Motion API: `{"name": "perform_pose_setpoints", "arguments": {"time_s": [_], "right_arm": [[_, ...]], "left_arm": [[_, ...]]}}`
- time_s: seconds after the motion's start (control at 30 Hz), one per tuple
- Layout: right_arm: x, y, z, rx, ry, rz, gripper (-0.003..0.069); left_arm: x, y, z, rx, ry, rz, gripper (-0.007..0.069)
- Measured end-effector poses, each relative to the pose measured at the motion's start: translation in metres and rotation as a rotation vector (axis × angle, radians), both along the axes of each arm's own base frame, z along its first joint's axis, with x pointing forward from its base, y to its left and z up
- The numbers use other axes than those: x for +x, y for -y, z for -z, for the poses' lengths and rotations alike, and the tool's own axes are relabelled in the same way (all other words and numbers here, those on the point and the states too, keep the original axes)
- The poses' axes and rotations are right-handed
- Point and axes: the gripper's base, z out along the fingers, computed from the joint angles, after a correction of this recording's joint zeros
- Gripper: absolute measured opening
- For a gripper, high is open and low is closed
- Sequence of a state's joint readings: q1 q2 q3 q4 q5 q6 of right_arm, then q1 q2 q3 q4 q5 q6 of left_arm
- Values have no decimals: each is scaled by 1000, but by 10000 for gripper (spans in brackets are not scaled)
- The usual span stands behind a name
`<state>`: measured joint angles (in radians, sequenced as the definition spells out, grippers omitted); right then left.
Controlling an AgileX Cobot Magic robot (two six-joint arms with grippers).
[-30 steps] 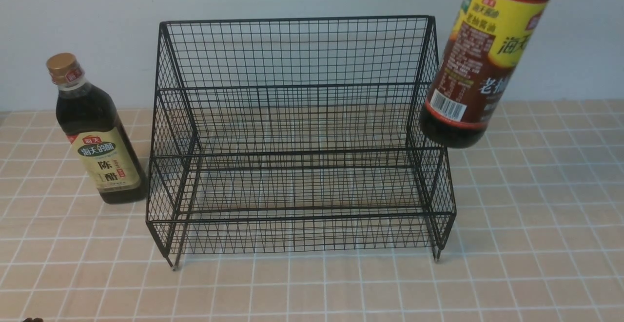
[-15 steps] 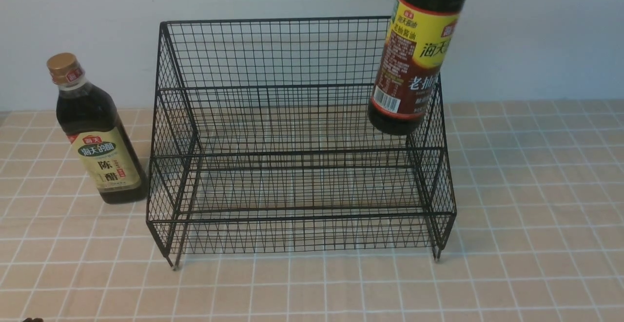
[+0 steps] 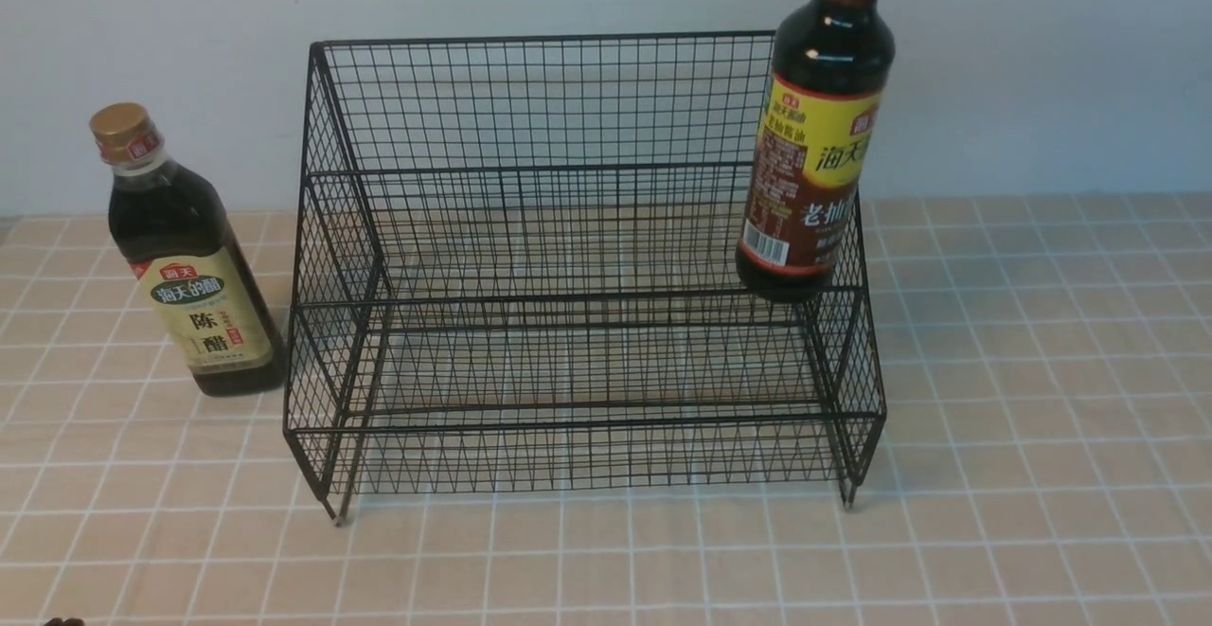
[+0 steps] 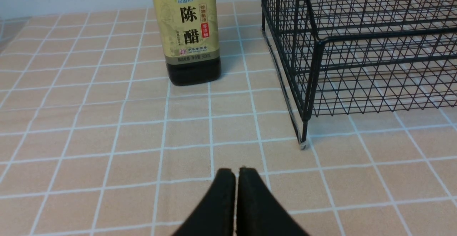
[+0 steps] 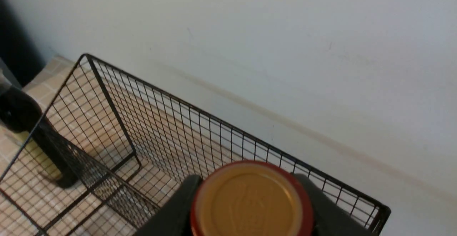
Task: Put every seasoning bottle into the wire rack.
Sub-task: Use the right arm to put the condiment bottle back on the shelf
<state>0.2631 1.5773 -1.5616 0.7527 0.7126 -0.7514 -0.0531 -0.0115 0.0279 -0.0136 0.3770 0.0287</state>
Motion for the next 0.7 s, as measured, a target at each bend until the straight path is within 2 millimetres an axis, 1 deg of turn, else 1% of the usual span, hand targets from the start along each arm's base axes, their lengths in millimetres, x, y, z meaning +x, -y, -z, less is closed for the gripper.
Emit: {"name": "perform_pose_setpoints", "arguments": {"time_s": [0.23, 0.27, 0.33, 0.37, 0.53, 0.63, 0.7], "right_arm": [[-3, 0, 9, -84, -51, -50, 281], [-2, -1, 15, -103, -77, -66, 281], [-1, -2, 19, -112, -93, -75, 281], [2, -4, 27, -127, -126, -91, 281], [13, -8, 51, -153, -216, -119, 281], [16, -9, 58, -158, -240, -124, 281], [17, -9, 57, -156, -238, -123, 281]], "left_arm": [[0, 0, 0, 0, 0, 0, -7], [0, 0, 0, 0, 0, 0, -7], [0, 0, 0, 0, 0, 0, -7], [0, 0, 0, 0, 0, 0, -7], [0, 0, 0, 0, 0, 0, -7], [0, 0, 0, 0, 0, 0, -7], [0, 0, 0, 0, 0, 0, -7]]}}
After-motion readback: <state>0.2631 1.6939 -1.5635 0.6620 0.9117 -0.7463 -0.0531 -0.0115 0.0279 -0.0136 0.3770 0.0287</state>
